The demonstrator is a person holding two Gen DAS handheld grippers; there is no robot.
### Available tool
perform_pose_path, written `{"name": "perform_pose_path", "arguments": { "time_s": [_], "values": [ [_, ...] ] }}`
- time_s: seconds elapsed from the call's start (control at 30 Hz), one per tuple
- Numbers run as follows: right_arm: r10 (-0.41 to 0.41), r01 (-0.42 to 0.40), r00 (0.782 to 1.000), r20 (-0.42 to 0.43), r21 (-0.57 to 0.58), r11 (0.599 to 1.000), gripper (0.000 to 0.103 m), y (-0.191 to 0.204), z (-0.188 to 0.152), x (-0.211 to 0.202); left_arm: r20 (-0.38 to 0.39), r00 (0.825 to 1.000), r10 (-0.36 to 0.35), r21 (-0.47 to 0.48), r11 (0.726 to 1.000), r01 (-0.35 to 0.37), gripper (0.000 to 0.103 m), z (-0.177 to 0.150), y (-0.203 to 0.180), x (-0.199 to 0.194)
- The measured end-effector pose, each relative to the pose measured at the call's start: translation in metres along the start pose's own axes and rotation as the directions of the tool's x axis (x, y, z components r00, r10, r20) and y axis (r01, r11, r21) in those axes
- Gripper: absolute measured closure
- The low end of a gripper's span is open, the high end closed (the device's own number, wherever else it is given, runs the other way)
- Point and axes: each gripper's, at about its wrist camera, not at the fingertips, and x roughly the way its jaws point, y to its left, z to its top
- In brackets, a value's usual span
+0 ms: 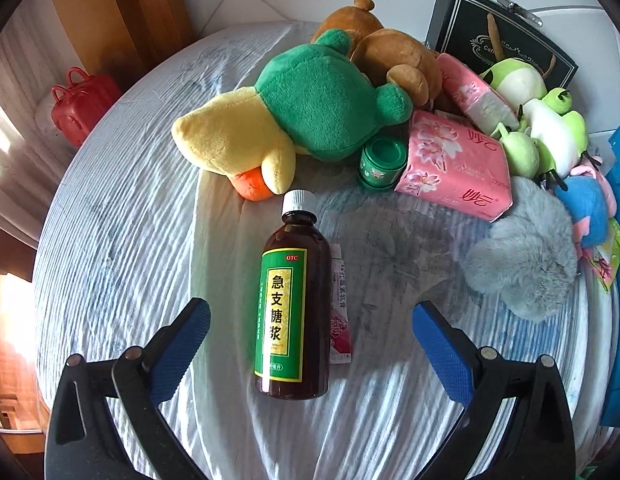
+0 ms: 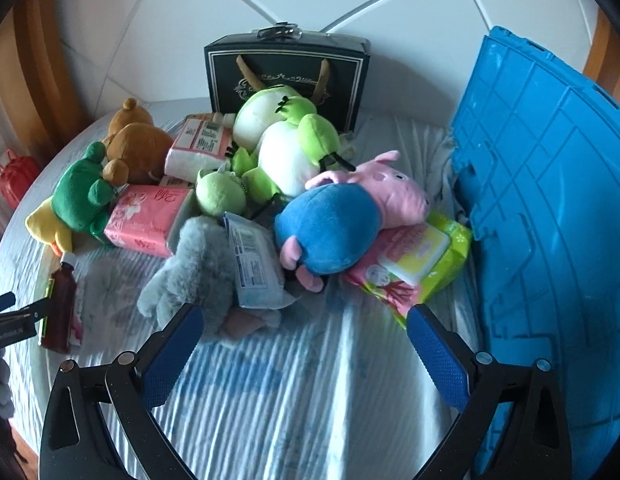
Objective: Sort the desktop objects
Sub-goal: 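Grasp the brown syrup bottle with the left tool while the right tool grasps the grey plush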
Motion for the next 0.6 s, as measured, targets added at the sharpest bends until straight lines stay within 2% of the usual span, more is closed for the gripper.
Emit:
{"name": "perform_pose_path", "arguments": {
  "time_s": [0.23, 0.47, 0.5, 0.6],
  "values": [
    [0.078, -0.081, 0.993, -0.091, -0.025, 0.996, 0.000, 0.035, 0.008, 0.045, -0.101, 0.995, -0.004, -0.020, 1.000, 0.002, 0.001, 0.005, 0.007, 0.046],
    [0.166, -0.180, 0.959, -0.229, -0.043, 0.983, 0.001, 0.072, 0.009, 0.093, -0.200, 0.980, 0.005, 0.007, 1.000, -0.003, 0.000, 0.000, -0.007, 0.086],
    [0.163, -0.179, 0.958, -0.236, -0.049, 0.983, 0.003, 0.076, 0.009, 0.097, -0.185, 0.983, -0.015, -0.010, 1.000, 0.013, 0.000, -0.001, -0.007, 0.086],
    [0.155, -0.176, 0.954, -0.257, -0.062, 0.982, 0.021, 0.084, 0.009, 0.108, -0.164, 0.986, -0.012, -0.009, 1.000, 0.010, 0.000, -0.004, -0.010, 0.085]
  ]
}}
